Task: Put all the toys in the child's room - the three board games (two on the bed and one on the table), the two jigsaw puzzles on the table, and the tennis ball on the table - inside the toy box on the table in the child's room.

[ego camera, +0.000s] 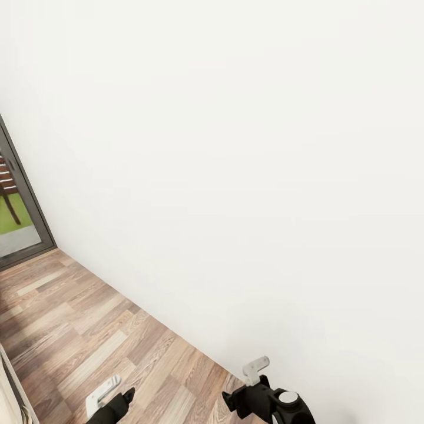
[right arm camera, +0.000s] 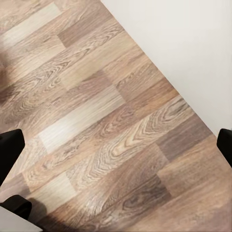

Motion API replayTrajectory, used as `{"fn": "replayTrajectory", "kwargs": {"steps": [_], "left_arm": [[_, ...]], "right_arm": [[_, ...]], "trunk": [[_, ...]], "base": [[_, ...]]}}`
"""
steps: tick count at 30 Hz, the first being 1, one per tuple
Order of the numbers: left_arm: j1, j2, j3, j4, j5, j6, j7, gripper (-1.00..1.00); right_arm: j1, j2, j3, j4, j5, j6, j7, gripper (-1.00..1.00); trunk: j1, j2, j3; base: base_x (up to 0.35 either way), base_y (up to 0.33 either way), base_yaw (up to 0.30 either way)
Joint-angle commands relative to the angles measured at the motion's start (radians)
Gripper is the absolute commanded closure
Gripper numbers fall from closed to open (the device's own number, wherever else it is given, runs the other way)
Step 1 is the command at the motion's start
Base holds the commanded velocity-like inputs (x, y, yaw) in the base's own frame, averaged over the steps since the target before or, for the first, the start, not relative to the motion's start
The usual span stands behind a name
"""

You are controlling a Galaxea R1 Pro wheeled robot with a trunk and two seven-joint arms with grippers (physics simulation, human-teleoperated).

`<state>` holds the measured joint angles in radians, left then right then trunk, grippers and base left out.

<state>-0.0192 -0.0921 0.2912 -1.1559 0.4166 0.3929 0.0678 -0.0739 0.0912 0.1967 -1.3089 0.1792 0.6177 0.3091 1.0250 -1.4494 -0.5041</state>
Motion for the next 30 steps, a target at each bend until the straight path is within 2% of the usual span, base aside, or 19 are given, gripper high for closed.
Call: {"fn": "replayTrajectory", "kwargs": {"steps": [1, 7, 12, 17, 20, 30], "left_arm": [[0.003, -0.001, 0.0, -0.007, 0.02, 0.006, 0.006, -1.0], [0.012, 0.0, -0.003, -0.02, 0.056, 0.006, 0.004, -1.0], [0.015, 0.0, -0.008, -0.029, 0.07, 0.006, 0.004, -1.0], [0.023, 0.0, -0.031, -0.056, 0.074, 0.009, 0.006, -1.0], [0.041, 0.001, -0.065, -0.084, 0.076, 0.009, 0.011, -1.0], [0.054, 0.002, -0.086, -0.098, 0.08, 0.009, 0.006, -1.0]], "right_arm": [[0.011, -0.003, -0.001, -0.023, 0.011, 0.007, 0.018, -1.0], [0.074, -0.011, 0.0, -0.122, 0.012, 0.019, 0.046, -1.0], [0.108, -0.012, 0.0, -0.168, 0.012, 0.036, 0.054, -1.0], [0.126, -0.013, 0.001, -0.191, 0.012, 0.048, 0.056, -1.0], [0.142, -0.014, 0.003, -0.208, 0.012, 0.054, 0.058, -1.0], [0.153, -0.016, 0.003, -0.231, 0.013, 0.059, 0.059, -1.0]], "trunk": [[0.0, -0.001, -0.001], [0.0, -0.001, -0.001], [0.0, -0.001, -0.001], [0.0, -0.001, -0.001], [0.0, -0.001, -0.001], [0.0, -0.001, -0.001]], "base": [[0.0, 0.0, 0.0], [0.0, 0.0, 0.0], [0.0, 0.0, 0.0], [0.0, 0.0, 0.0], [0.0, 0.0, 0.0], [0.0, 0.0, 0.0]]}}
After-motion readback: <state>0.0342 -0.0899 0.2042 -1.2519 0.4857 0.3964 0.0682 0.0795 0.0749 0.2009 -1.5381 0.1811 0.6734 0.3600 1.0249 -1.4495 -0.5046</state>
